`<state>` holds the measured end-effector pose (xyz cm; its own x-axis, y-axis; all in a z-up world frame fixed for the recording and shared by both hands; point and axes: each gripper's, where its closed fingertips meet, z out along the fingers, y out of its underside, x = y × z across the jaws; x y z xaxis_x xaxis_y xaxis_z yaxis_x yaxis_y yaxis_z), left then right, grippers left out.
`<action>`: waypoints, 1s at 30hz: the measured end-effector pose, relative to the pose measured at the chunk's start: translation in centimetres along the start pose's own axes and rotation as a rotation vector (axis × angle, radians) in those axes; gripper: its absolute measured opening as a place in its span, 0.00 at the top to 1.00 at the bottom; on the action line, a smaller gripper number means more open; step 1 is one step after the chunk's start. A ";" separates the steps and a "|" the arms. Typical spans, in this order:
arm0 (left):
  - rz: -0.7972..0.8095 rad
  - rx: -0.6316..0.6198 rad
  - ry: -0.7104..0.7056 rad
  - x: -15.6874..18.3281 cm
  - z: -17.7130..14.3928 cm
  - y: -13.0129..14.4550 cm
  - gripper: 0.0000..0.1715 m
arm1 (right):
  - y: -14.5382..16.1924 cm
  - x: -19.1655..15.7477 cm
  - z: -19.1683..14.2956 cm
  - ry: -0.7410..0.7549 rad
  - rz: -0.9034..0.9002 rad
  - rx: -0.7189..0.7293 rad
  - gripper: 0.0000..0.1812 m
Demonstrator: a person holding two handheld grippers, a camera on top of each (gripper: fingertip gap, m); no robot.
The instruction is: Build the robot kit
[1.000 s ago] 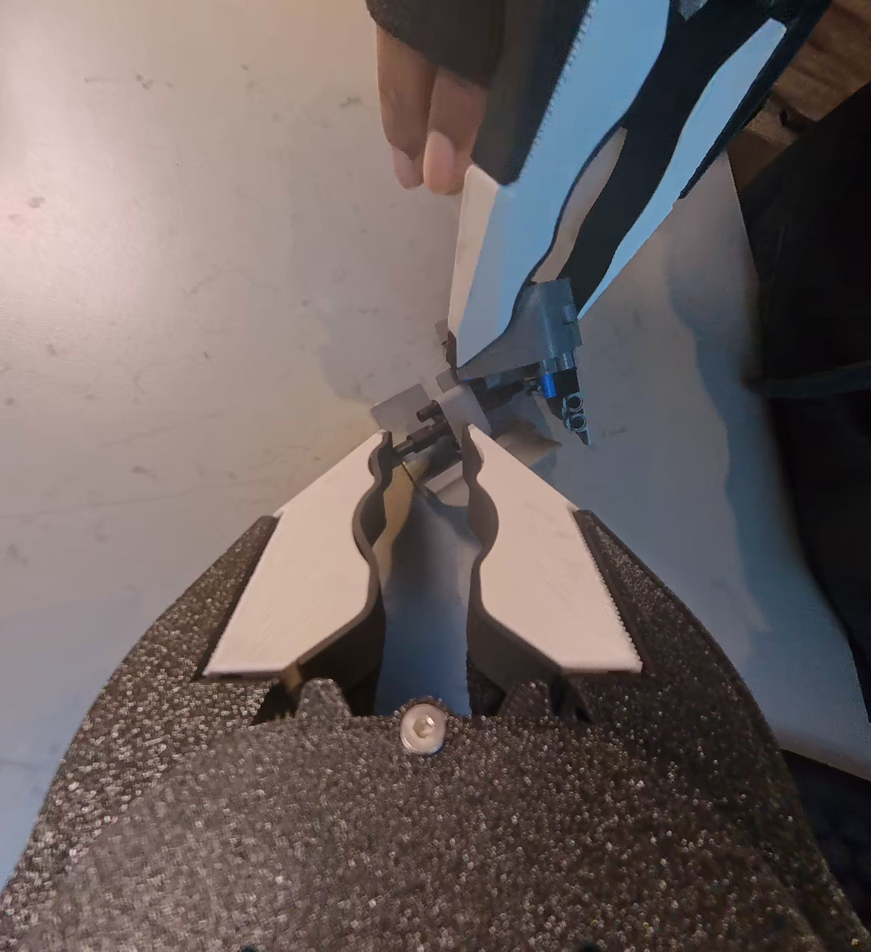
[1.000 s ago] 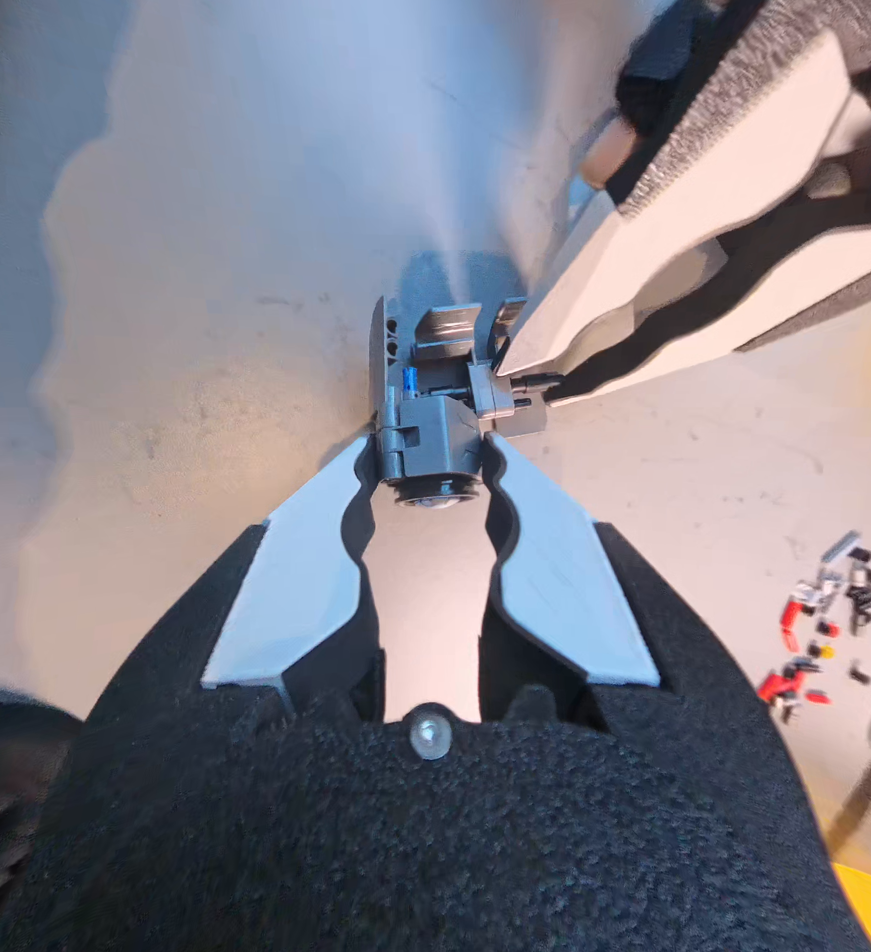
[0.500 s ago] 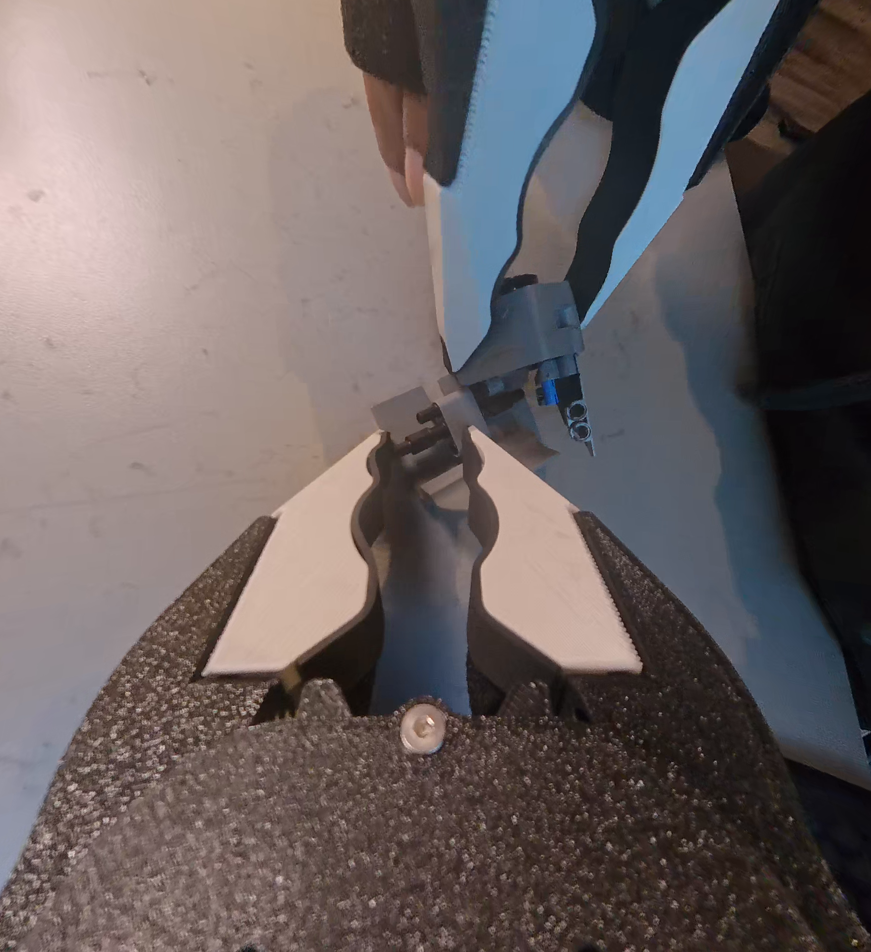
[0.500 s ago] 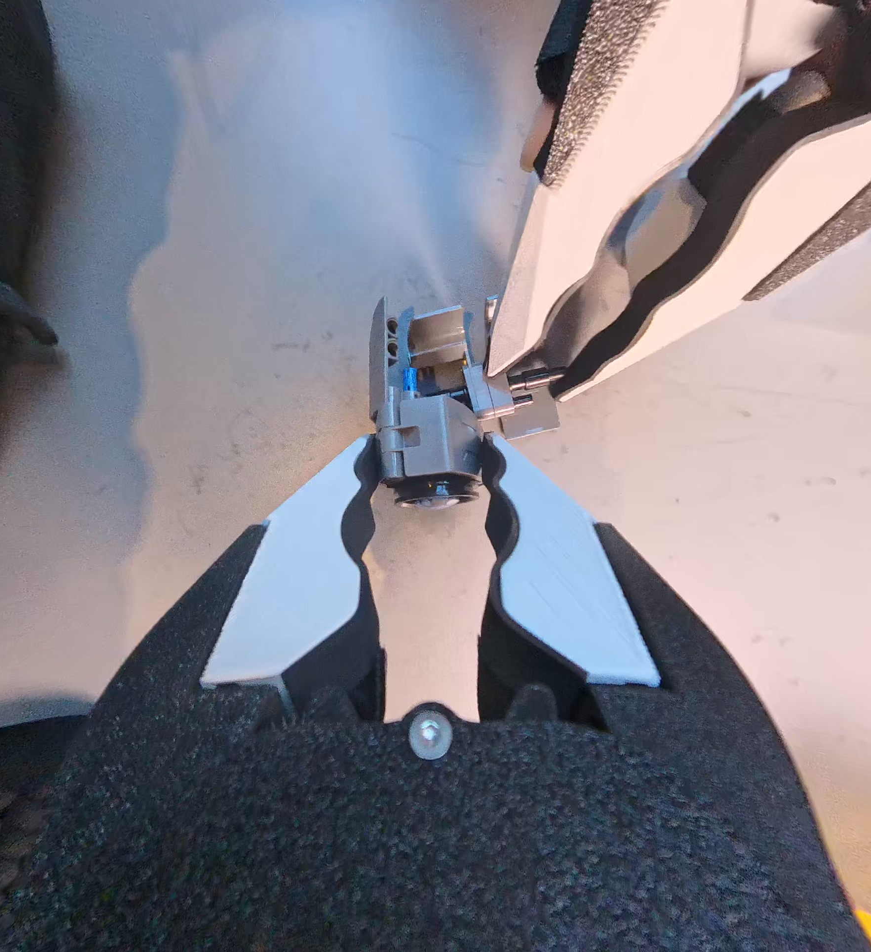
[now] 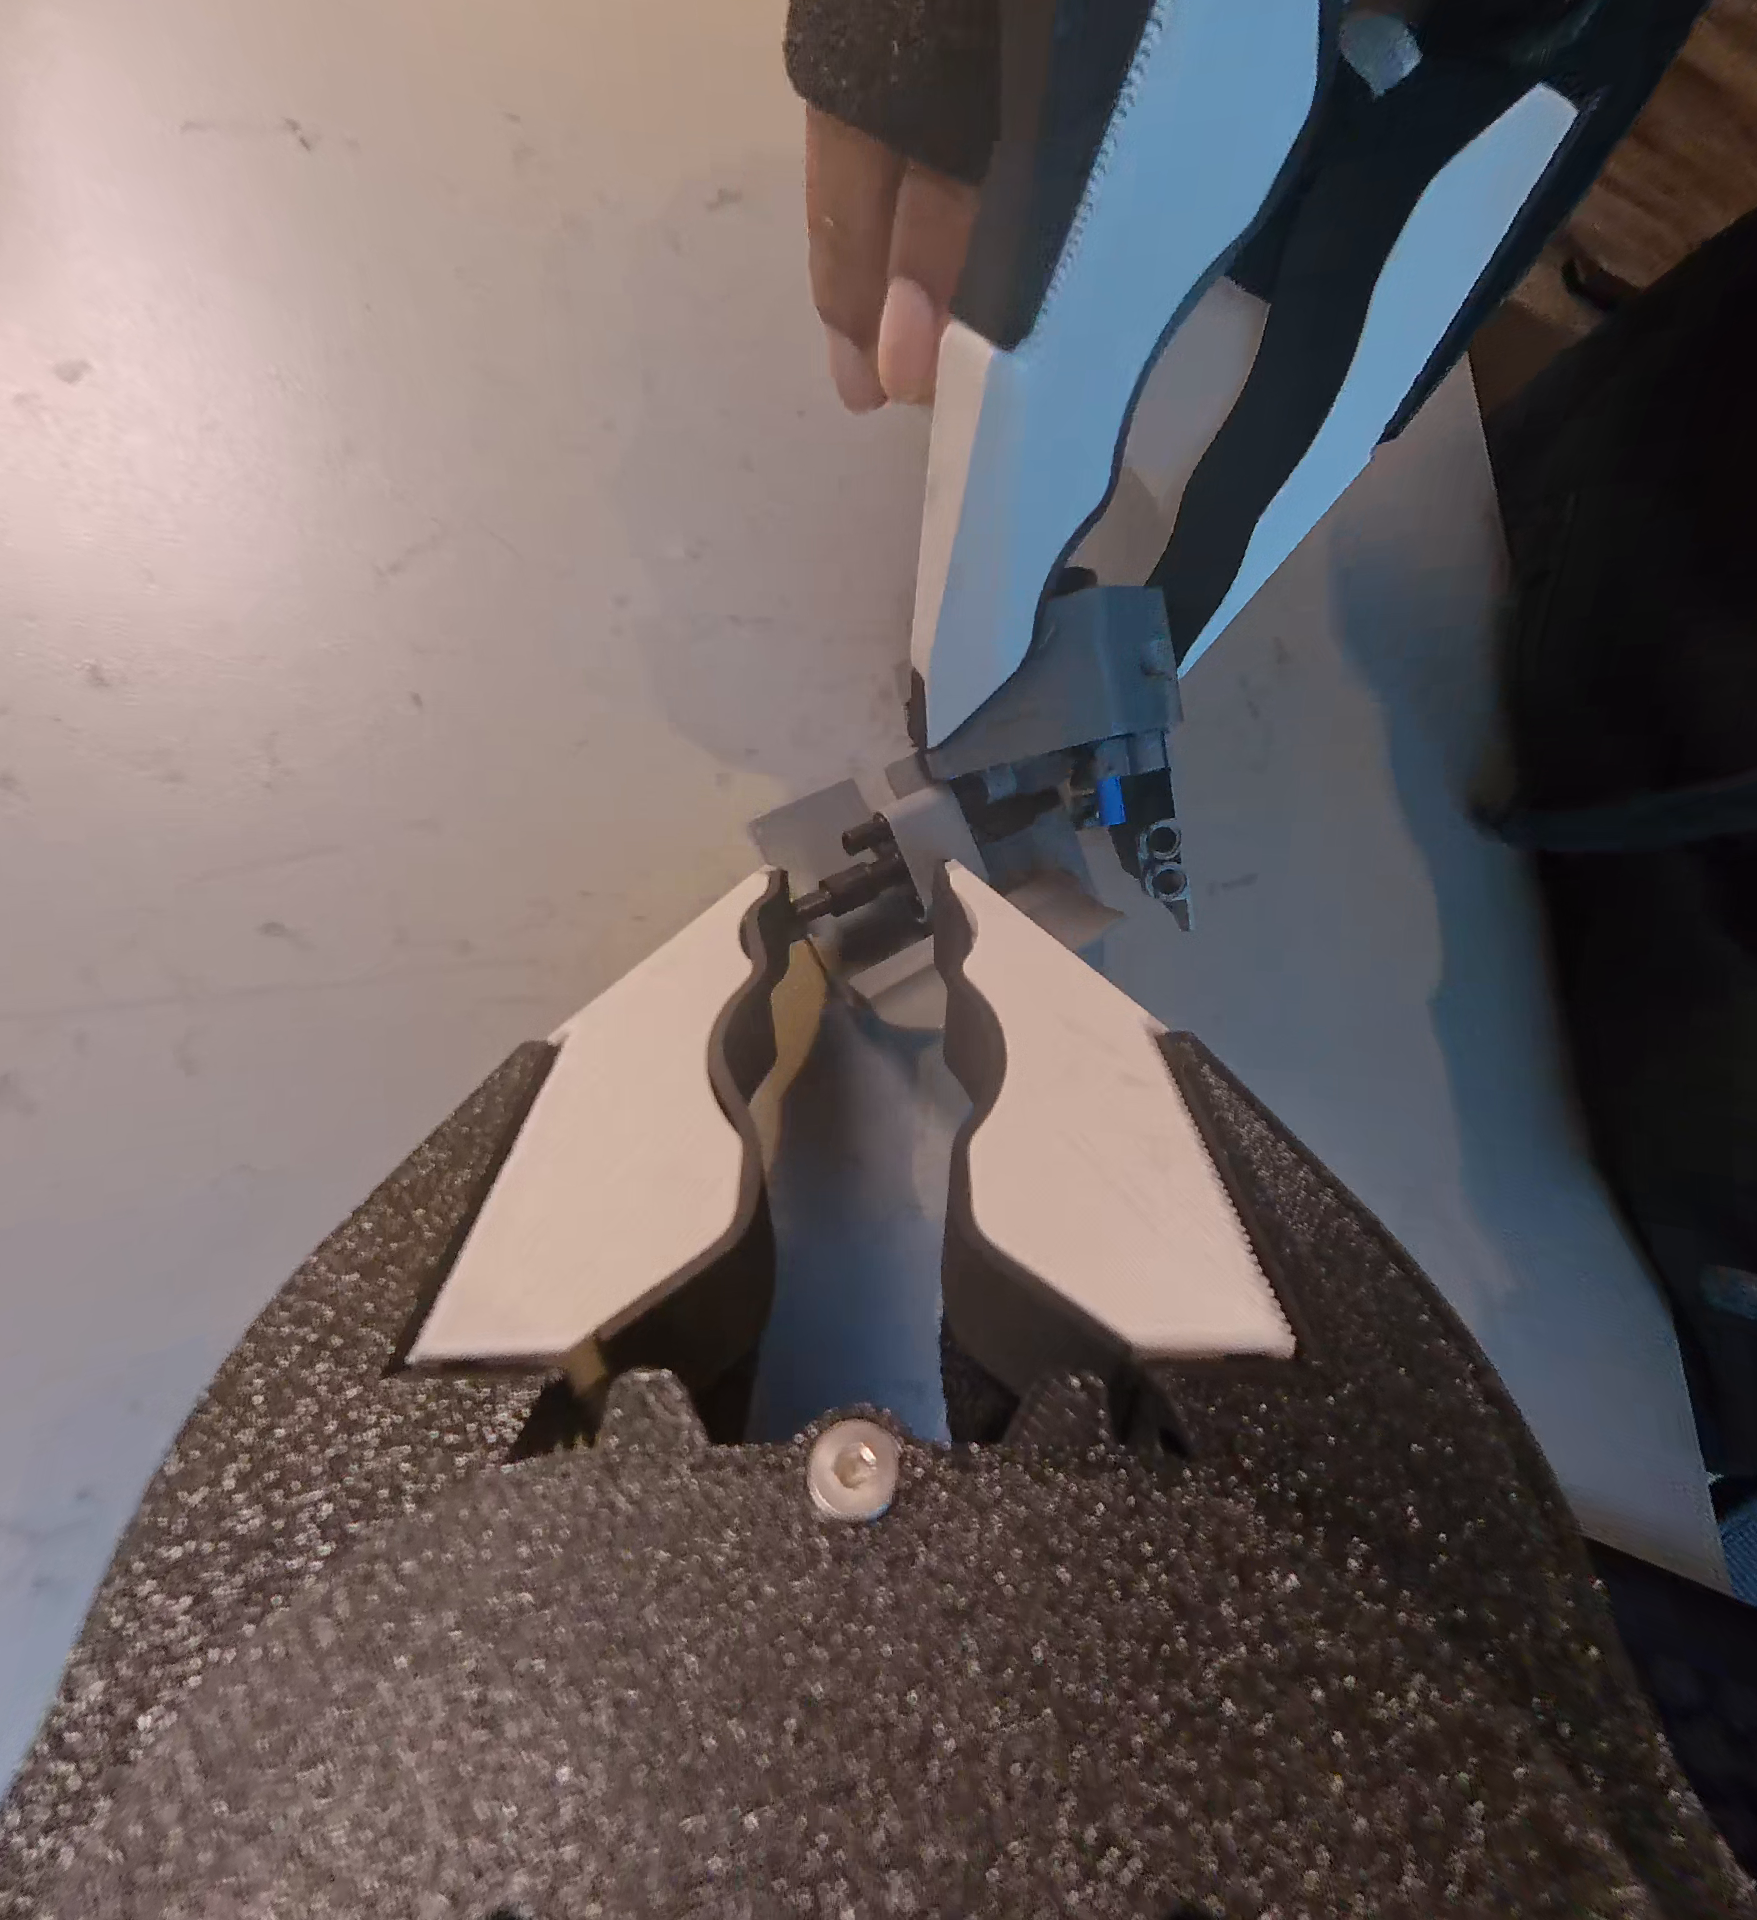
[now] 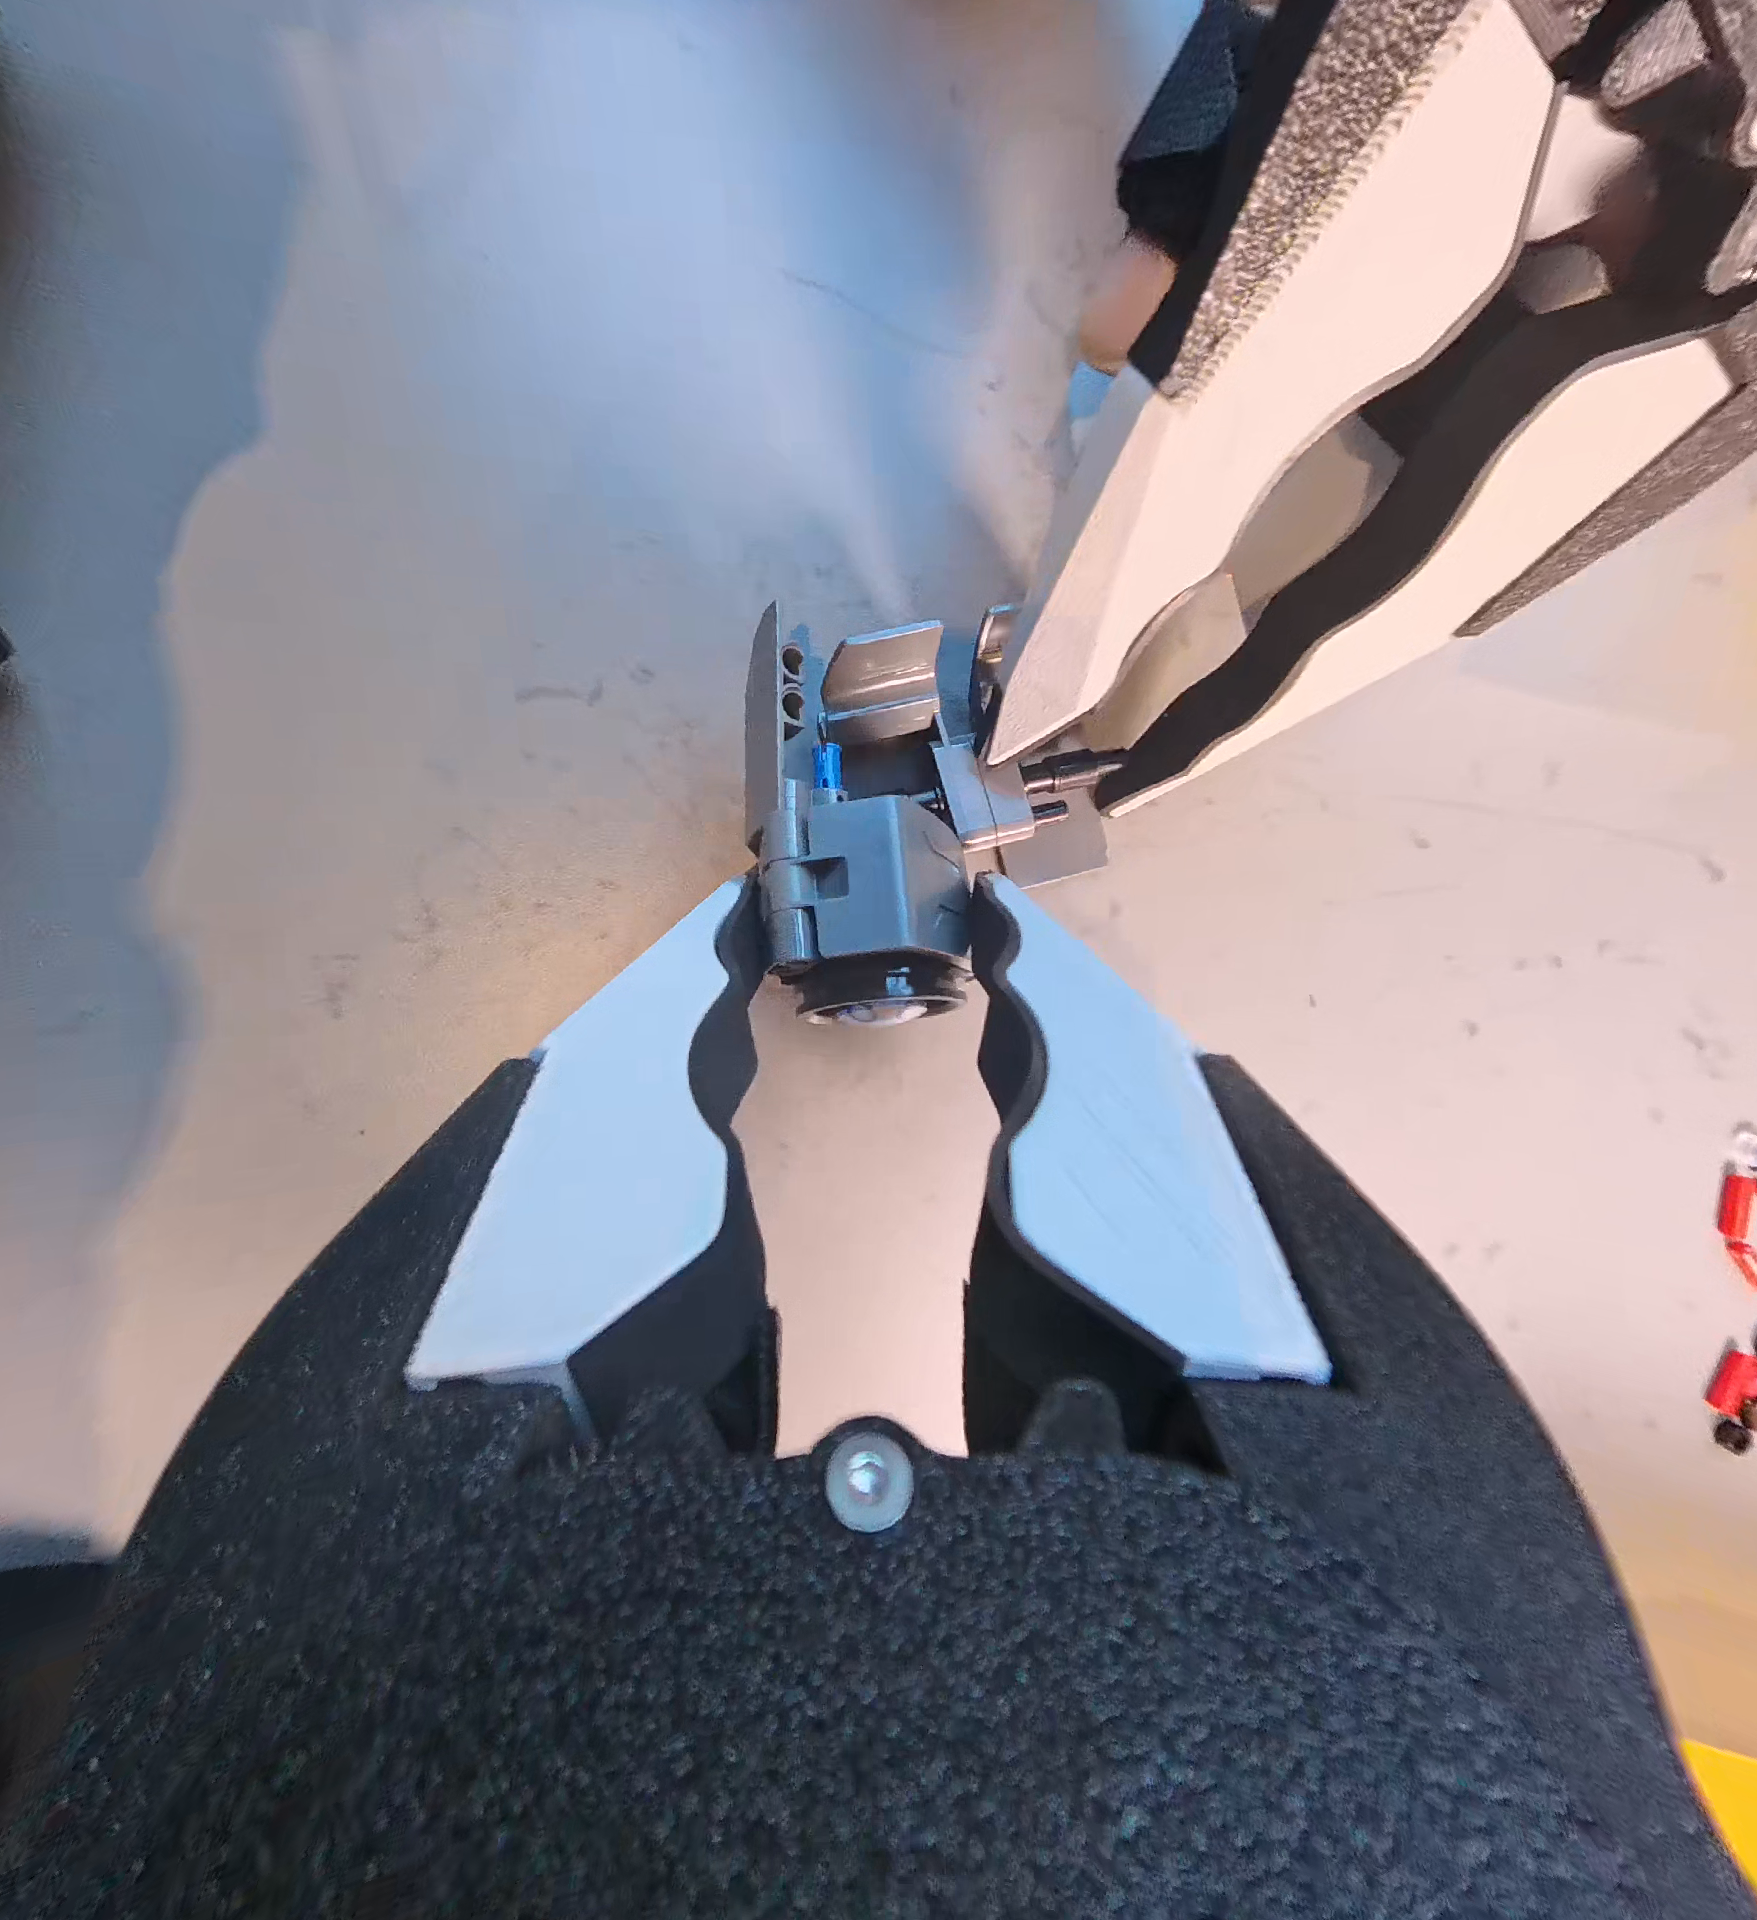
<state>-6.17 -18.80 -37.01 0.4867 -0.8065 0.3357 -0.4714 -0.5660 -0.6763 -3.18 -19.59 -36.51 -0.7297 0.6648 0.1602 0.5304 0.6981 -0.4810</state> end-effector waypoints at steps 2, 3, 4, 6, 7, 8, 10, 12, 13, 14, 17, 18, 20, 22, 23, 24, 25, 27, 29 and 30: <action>-0.002 -0.001 -0.001 0.0 0.0 0.0 0.85 | -0.1 0.0 0.0 0.016 -0.018 0.004 0.79; -0.001 -0.002 -0.004 0.0 0.0 0.0 0.85 | -0.1 0.0 -0.1 0.022 -0.031 0.003 0.79; 0.002 -0.003 -0.008 0.0 0.0 0.0 0.85 | -0.1 0.0 -0.1 0.025 -0.035 0.003 0.79; 0.000 -0.002 -0.009 0.0 0.0 0.0 0.85 | -0.1 0.1 -0.1 0.038 -0.056 0.006 0.79; 0.000 -0.003 -0.009 0.0 0.0 0.0 0.85 | -0.1 0.1 -0.1 0.048 -0.076 0.002 0.79; 0.001 -0.003 -0.009 0.0 0.0 0.0 0.85 | 0.0 0.1 -0.1 0.061 -0.108 -0.005 0.79; 0.002 -0.001 -0.005 0.0 0.0 0.0 0.85 | 0.0 0.1 -0.1 0.077 -0.125 -0.003 0.79; 0.002 0.001 -0.002 0.0 0.0 0.0 0.85 | 0.1 0.1 -0.1 0.067 -0.082 0.011 0.79; 0.005 0.002 -0.002 0.0 0.0 0.0 0.85 | 0.1 0.1 -0.1 0.060 -0.054 0.021 0.79; 0.007 0.004 -0.002 -0.1 0.0 0.0 0.85 | 0.1 0.1 -0.1 0.052 -0.021 0.032 0.79; 0.010 0.004 -0.002 -0.1 0.0 0.0 0.85 | 0.2 0.1 -0.2 0.033 0.020 0.046 0.79; 0.013 0.004 -0.001 0.0 0.0 0.0 0.85 | 0.2 0.1 -0.2 0.019 0.025 0.044 0.79; 0.014 0.006 0.005 0.1 0.1 0.0 0.85 | 0.0 0.2 -0.2 -0.015 0.041 0.038 0.79; 0.017 0.001 0.009 0.2 0.2 0.0 0.85 | 0.0 0.4 -0.1 -0.041 0.006 0.026 0.79; 0.012 0.003 0.008 0.2 0.2 0.0 0.85 | 0.0 0.4 -0.1 -0.048 -0.022 0.014 0.79; 0.007 0.003 0.008 0.3 0.2 0.0 0.85 | 0.0 0.4 -0.1 -0.054 -0.042 0.002 0.79; 0.007 0.003 0.008 0.2 0.2 0.0 0.85 | 0.0 0.4 -0.1 -0.062 -0.050 -0.005 0.79; 0.009 0.003 0.008 0.3 0.2 0.0 0.85 | -0.1 0.5 0.0 -0.075 -0.036 -0.003 0.79; 0.014 0.002 0.005 0.3 0.2 0.0 0.85 | -0.1 0.6 0.0 -0.080 -0.022 0.005 0.79; 0.015 0.002 0.004 0.2 0.2 -0.1 0.85 | -0.1 0.6 0.0 -0.081 -0.020 0.008 0.79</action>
<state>-5.91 -18.94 -36.99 0.4764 -0.8158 0.3280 -0.4774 -0.5532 -0.6826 -3.64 -19.26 -36.37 -0.7725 0.6272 0.0997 0.5125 0.7084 -0.4853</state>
